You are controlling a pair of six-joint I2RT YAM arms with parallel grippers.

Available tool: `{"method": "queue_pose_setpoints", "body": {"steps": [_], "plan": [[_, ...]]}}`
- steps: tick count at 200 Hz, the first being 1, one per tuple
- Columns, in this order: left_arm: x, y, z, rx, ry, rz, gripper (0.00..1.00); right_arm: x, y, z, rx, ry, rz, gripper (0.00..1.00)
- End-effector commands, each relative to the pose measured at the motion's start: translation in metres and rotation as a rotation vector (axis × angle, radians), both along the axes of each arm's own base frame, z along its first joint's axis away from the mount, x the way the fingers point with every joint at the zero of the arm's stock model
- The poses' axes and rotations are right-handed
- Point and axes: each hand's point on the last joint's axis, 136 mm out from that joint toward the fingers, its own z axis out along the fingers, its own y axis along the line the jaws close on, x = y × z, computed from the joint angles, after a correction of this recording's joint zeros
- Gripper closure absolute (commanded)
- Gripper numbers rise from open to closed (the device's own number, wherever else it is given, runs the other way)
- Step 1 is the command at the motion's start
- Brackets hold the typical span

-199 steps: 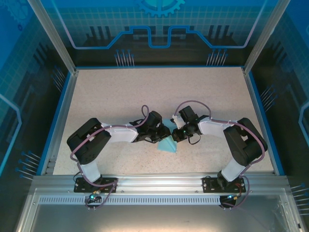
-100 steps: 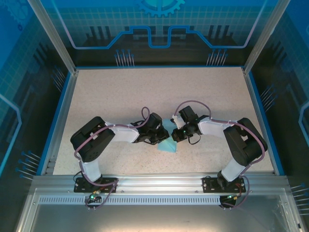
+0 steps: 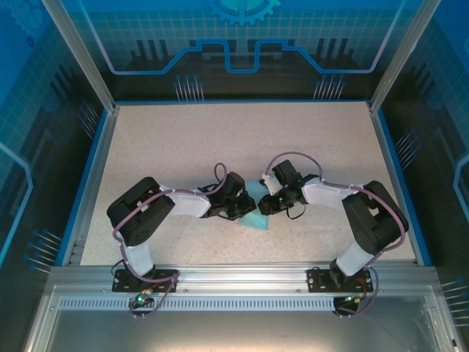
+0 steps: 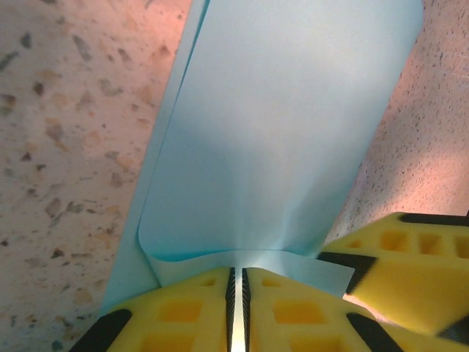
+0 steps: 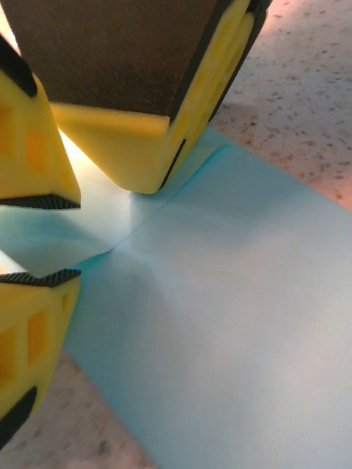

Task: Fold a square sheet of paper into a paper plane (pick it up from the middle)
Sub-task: Fold the triangle a second time at the center of the table.

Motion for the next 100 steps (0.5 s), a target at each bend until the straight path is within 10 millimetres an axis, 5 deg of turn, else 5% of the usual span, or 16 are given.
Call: {"method": "queue_pose_setpoints", "body": {"steps": [1, 38, 73, 100], "plan": [[-0.007, 0.011, -0.014, 0.041, 0.031, 0.010, 0.84, 0.006, -0.014, 0.030, -0.009, -0.052, -0.067, 0.60], [-0.004, 0.008, -0.011, 0.028, 0.024, 0.006, 0.84, -0.021, -0.009, 0.048, 0.106, -0.015, -0.068, 0.58], [-0.004, 0.007, -0.009, 0.021, 0.020, 0.002, 0.84, -0.049, 0.015, 0.047, 0.209, 0.101, -0.003, 0.80], [-0.004, 0.008, -0.008, 0.021, 0.017, 0.003, 0.84, -0.051, 0.022, 0.036, 0.199, 0.147, 0.009, 0.88]]}}
